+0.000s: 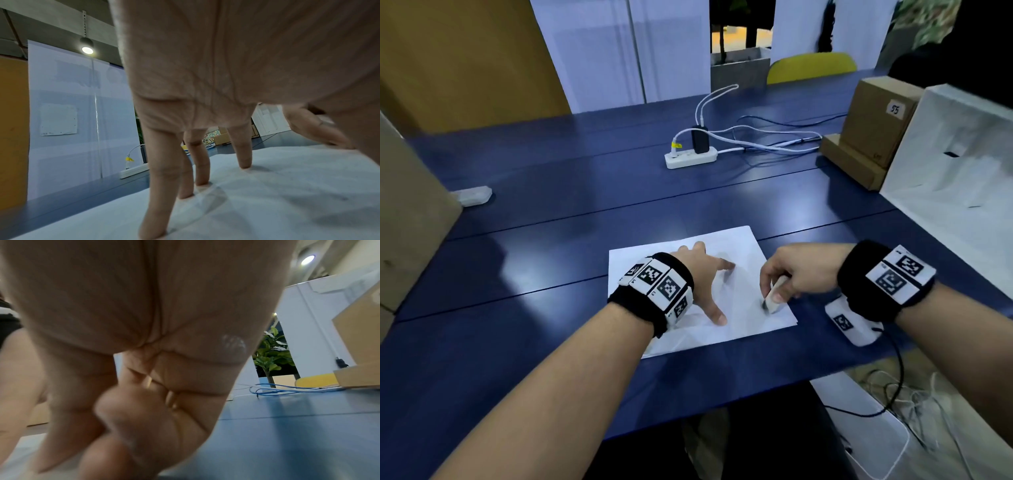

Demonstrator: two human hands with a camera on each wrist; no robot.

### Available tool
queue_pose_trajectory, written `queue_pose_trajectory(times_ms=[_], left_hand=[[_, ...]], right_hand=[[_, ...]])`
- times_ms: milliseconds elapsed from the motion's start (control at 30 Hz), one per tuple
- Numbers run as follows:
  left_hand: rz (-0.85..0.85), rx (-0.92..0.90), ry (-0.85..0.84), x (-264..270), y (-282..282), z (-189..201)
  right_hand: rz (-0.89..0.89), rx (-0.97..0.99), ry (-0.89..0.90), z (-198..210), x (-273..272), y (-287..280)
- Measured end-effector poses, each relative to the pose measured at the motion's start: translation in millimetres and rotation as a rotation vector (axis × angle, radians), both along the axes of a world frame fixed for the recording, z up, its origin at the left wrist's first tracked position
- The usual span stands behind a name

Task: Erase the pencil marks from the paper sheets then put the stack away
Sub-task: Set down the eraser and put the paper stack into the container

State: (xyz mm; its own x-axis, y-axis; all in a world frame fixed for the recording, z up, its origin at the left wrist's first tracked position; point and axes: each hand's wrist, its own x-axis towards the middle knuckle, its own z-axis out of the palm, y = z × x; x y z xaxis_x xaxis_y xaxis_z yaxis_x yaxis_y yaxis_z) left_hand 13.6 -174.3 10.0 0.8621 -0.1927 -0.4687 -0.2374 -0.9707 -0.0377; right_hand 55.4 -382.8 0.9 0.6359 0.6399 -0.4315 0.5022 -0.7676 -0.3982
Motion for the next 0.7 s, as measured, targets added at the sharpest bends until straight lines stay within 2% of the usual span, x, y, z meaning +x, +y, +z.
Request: queue_pose_trajectory(times_ms=[100,200,367,467,600,700], left_hand=[[-0.007,-0.003,-0.012,-1.5,0.9,-1.6],[0.01,-0.065,-0.058,-5.1,6.8,-6.8],[0.204,-0.263,-0.185,-21.3,54.2,-9.2],[0.366,-0.274,-0.295,-34.7,94.0,-9.2],[0.557,-0.305,-0.389,-51.6,123.9,-5.4],[0.693,-0.296,-0.369,-56.9,131.1,-8.3]], right_hand=[[-0.041,0.058,0.017,-1.1,-2.3,-5.2],[-0.187,0.252,0.026,-0.8,-2.9,-8.1],[-0.522,0.526,-0.135,-3.8,14.1,-28.3],[-0.685,0.473,-0.17,-4.7,23.0,-46.4],[-0.908,0.43,-0.075,-13.9,28.6,-56.8],[-0.939,0.319,-0.114,-19.0,29.4,-57.8]])
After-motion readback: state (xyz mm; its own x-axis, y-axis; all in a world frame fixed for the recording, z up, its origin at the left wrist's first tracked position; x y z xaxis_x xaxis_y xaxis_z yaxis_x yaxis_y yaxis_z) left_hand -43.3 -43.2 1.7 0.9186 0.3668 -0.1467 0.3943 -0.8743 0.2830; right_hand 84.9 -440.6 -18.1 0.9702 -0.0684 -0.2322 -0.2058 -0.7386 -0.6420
